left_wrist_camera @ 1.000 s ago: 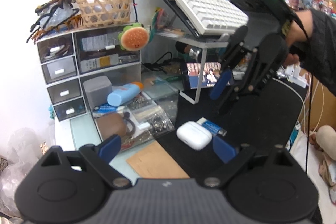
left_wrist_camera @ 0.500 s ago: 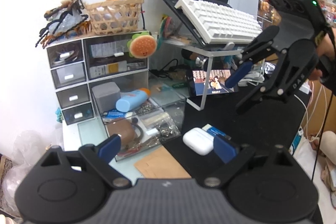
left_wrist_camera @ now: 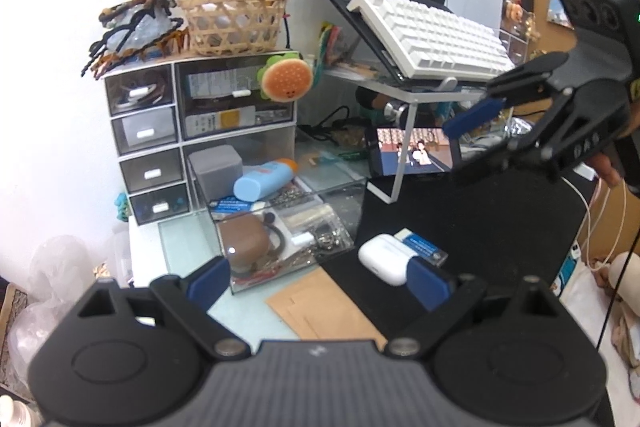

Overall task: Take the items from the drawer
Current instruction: 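Raise the right gripper and move it back toward the drawer unit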

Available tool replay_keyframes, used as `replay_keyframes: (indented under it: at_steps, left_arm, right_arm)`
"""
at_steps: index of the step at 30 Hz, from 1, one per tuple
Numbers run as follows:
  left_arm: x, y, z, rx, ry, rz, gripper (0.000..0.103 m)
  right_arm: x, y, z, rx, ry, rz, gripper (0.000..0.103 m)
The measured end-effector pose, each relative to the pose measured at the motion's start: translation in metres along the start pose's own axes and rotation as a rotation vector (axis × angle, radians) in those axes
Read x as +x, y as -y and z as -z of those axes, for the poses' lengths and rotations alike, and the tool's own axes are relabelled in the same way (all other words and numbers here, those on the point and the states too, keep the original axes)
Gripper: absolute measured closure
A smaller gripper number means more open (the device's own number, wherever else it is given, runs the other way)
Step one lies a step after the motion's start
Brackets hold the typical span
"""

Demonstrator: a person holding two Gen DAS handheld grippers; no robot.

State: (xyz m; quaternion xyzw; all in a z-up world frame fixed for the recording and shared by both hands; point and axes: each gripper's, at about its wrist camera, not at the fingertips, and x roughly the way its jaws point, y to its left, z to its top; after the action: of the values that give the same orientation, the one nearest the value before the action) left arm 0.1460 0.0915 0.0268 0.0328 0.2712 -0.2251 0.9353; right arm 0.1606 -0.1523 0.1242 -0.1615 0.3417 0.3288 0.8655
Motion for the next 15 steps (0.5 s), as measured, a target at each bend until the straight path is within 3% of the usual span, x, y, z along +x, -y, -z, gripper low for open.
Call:
replay_keyframes:
  at_steps: [4,15]
  left_arm:
    - [-0.005,-0.003,0.002,-0.009,0.014,0.0,0.007]
    - [-0.01,-0.014,0.006,-0.017,0.023,-0.009,0.007]
  right_arm:
    - [-0.014,0.004,-0.007,0.079,0.074,0.015,0.028]
    - [-0.007,-0.017,-0.012,0.128,0.127,0.013,0.028]
